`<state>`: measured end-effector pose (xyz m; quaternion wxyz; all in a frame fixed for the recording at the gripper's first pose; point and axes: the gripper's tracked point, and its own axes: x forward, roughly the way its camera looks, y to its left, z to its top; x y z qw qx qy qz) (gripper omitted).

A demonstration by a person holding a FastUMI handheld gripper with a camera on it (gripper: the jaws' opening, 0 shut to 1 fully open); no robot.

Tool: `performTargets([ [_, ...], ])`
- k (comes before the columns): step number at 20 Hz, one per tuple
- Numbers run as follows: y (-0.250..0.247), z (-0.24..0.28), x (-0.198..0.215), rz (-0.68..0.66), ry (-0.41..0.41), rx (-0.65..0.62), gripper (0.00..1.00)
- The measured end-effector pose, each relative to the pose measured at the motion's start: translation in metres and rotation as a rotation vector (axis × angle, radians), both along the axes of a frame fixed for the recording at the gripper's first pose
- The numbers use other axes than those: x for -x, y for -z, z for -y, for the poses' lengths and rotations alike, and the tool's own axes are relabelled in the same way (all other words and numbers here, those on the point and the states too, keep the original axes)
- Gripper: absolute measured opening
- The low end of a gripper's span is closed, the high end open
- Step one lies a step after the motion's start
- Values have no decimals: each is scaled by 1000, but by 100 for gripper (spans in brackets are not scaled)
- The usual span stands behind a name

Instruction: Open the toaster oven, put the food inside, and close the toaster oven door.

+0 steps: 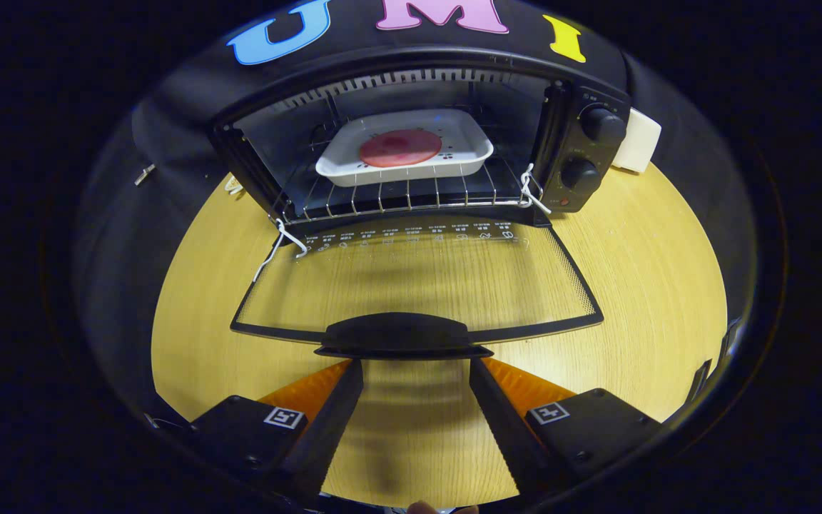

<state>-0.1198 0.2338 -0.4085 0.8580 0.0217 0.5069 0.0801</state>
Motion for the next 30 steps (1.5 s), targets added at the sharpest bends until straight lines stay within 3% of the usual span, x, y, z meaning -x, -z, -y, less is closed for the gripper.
performTargets([
  [9,-55,-2,-12,160,-6,-62,99],
  [16,-127,-2,-64,345,26,-97,99],
  [19,-159,10,-87,428,44,-111,99],
  [24,-194,41,-79,515,41,-120,99],
  [30,-257,94,-82,618,109,-170,99],
])
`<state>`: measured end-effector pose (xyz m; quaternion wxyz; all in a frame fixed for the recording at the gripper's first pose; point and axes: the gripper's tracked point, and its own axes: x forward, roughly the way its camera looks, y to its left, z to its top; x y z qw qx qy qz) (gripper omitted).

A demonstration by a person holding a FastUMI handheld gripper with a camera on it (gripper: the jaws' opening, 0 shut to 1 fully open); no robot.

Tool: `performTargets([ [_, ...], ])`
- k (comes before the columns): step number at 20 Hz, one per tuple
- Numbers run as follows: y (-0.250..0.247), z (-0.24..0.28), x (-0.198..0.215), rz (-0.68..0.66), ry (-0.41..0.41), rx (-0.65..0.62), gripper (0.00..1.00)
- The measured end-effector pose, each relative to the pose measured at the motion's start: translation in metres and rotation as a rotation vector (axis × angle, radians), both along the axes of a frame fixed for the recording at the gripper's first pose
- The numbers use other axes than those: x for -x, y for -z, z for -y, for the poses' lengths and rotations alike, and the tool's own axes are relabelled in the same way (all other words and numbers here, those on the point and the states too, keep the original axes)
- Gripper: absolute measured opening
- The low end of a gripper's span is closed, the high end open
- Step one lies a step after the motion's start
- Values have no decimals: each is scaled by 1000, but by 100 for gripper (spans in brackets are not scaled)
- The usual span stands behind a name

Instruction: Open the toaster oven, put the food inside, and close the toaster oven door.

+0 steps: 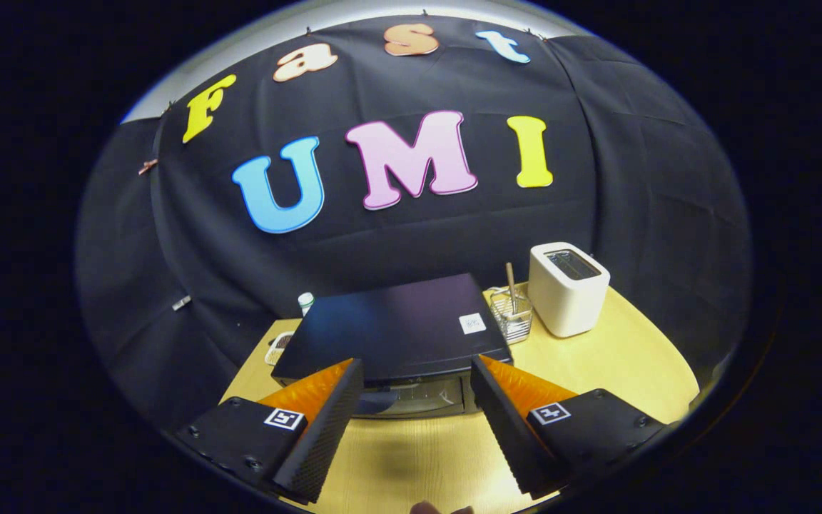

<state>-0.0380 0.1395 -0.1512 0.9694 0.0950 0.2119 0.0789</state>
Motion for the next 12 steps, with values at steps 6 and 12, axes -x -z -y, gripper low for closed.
performTargets([
  [6,-59,54,-2,123,47,9,99],
  [12,-125,108,-7,225,98,7,98],
])
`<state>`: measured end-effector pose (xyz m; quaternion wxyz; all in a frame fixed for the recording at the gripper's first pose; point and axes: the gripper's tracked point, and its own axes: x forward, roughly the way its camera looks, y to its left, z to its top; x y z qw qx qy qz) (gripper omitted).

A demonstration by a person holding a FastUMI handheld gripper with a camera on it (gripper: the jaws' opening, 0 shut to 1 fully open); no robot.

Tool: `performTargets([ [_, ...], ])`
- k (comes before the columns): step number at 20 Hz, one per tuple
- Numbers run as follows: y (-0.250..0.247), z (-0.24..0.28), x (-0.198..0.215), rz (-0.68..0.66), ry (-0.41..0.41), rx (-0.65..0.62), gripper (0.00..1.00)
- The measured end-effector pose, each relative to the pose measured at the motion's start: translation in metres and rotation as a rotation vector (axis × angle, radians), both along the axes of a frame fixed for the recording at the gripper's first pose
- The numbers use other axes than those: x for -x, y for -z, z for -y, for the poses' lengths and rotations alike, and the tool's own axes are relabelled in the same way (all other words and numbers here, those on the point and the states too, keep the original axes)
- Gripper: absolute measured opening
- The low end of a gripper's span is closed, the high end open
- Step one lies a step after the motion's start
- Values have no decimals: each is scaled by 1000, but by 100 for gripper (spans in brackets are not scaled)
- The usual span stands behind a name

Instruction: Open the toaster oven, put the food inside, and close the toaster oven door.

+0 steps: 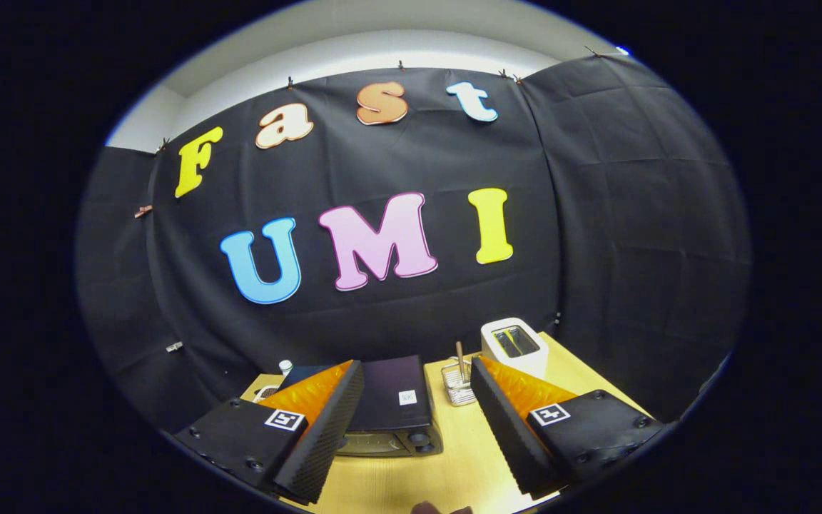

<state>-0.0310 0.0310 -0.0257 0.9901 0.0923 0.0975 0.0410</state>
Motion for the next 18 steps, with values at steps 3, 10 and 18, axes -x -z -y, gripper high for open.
performTargets([
  [3,-25,27,-3,50,28,17,98],
  [10,-71,73,-1,130,58,34,98],
  [18,-97,118,-5,185,58,58,98],
])
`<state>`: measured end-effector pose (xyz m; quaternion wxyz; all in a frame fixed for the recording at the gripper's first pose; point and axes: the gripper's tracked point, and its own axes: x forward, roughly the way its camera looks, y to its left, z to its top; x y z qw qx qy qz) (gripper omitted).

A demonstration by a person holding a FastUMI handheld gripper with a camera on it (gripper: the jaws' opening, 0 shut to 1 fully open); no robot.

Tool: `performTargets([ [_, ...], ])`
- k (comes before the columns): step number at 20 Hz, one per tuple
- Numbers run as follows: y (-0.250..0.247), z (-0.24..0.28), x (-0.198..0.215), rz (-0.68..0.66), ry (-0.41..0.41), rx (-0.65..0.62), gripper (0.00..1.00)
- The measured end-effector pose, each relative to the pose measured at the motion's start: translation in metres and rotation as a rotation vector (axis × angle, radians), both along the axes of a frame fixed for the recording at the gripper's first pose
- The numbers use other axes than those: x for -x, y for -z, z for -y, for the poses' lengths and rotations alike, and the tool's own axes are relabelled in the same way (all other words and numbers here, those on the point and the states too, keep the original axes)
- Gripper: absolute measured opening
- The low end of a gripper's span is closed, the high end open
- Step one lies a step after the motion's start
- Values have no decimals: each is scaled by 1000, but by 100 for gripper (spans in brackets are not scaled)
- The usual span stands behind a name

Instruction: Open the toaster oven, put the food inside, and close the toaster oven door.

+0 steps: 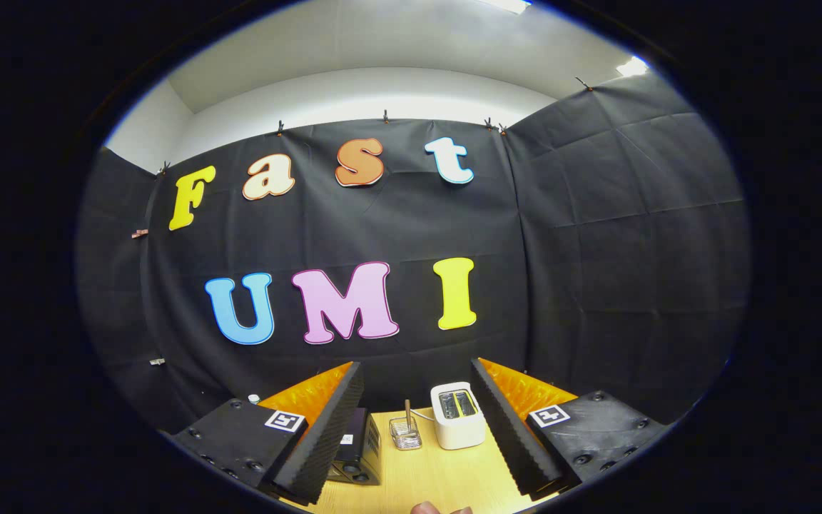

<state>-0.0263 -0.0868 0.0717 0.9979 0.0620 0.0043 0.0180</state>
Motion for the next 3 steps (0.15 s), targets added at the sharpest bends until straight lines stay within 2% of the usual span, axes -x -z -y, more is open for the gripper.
performTargets([
  [3,0,9,3,0,6,15,98],
])
